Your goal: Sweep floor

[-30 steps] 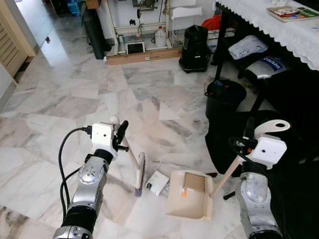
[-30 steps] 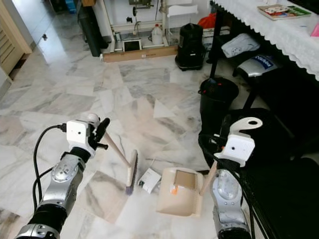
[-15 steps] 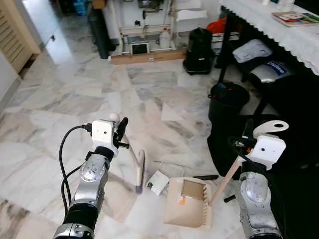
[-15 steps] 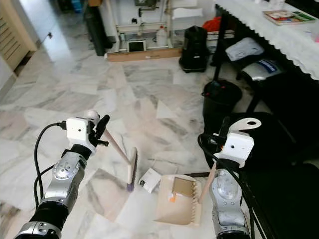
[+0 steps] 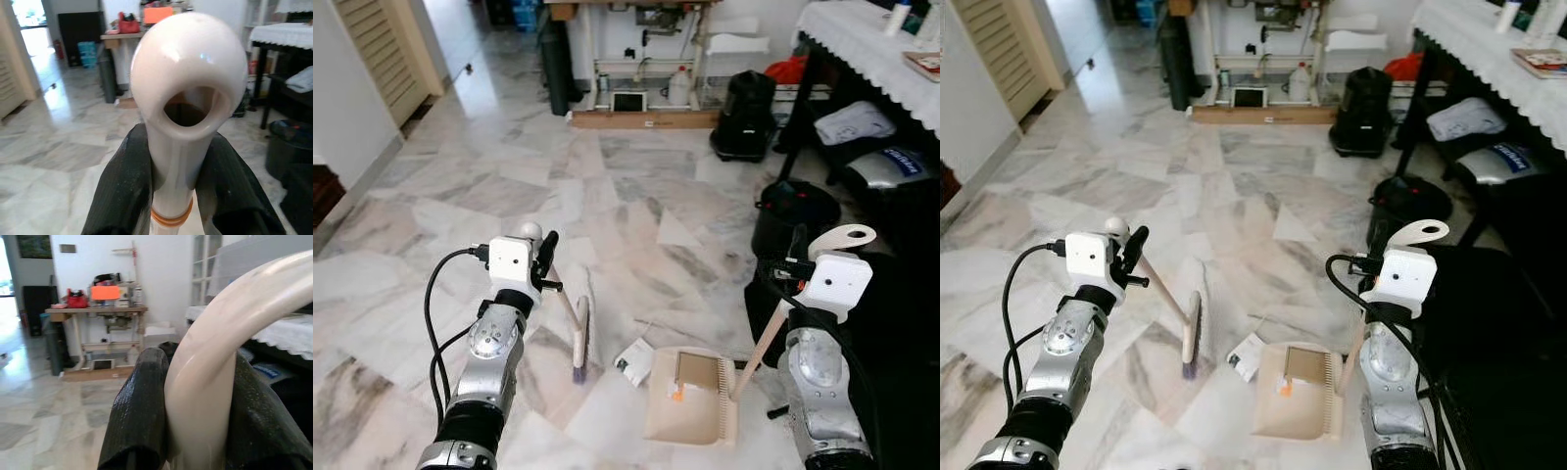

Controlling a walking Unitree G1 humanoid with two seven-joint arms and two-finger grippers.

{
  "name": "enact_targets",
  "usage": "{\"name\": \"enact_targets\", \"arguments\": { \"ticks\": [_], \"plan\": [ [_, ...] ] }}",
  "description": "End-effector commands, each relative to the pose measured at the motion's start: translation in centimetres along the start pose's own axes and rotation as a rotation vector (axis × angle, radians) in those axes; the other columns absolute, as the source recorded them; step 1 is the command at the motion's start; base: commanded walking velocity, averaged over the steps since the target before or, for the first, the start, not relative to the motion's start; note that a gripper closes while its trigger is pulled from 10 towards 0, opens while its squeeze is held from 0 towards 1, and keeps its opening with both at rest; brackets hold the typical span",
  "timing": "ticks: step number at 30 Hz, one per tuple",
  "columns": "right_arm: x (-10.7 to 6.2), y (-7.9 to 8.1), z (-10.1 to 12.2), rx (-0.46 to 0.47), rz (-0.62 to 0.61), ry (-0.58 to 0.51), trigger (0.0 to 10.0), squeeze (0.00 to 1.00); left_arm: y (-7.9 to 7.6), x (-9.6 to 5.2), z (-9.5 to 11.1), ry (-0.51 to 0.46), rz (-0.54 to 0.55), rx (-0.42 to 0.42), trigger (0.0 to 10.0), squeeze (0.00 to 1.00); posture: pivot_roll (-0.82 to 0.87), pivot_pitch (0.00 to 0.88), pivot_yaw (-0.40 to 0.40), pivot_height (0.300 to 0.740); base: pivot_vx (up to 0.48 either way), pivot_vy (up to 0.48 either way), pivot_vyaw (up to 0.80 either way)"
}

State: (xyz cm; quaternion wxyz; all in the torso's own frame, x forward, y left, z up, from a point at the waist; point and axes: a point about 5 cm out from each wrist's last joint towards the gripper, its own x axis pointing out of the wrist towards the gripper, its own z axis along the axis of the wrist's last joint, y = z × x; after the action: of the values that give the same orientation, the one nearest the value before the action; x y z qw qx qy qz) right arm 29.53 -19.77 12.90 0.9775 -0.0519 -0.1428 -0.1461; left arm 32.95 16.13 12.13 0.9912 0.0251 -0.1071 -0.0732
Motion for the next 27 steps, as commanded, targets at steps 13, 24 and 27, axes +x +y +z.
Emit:
{"name": "enact_targets", "arguments": {
  "ticks": [13, 24, 27],
  "plan": [
    [0.69, 0.63, 1.39, 0.041, -0.006, -0.049, 10.0, 0.00, 0.93, 0.39, 1.36, -0.051, 0.003, 0.067, 10.0, 0.00, -0.09, 0.000, 0.034, 0.740, 0.000, 0.000, 0.80],
    [0.88, 0.56, 1.41, 0.041, 0.007, -0.043, 10.0, 0.00, 0.72, 0.28, 1.19, -0.042, 0.017, 0.075, 10.0, 0.00, -0.09, 0.010, 0.016, 0.740, 0.000, 0.000, 0.80],
    [0.91, 0.52, 1.44, 0.040, 0.008, -0.043, 10.0, 0.00, 0.70, 0.15, 1.08, -0.040, 0.017, 0.073, 10.0, 0.00, -0.09, 0.014, 0.013, 0.740, 0.000, 0.000, 0.80]
  ]
}}
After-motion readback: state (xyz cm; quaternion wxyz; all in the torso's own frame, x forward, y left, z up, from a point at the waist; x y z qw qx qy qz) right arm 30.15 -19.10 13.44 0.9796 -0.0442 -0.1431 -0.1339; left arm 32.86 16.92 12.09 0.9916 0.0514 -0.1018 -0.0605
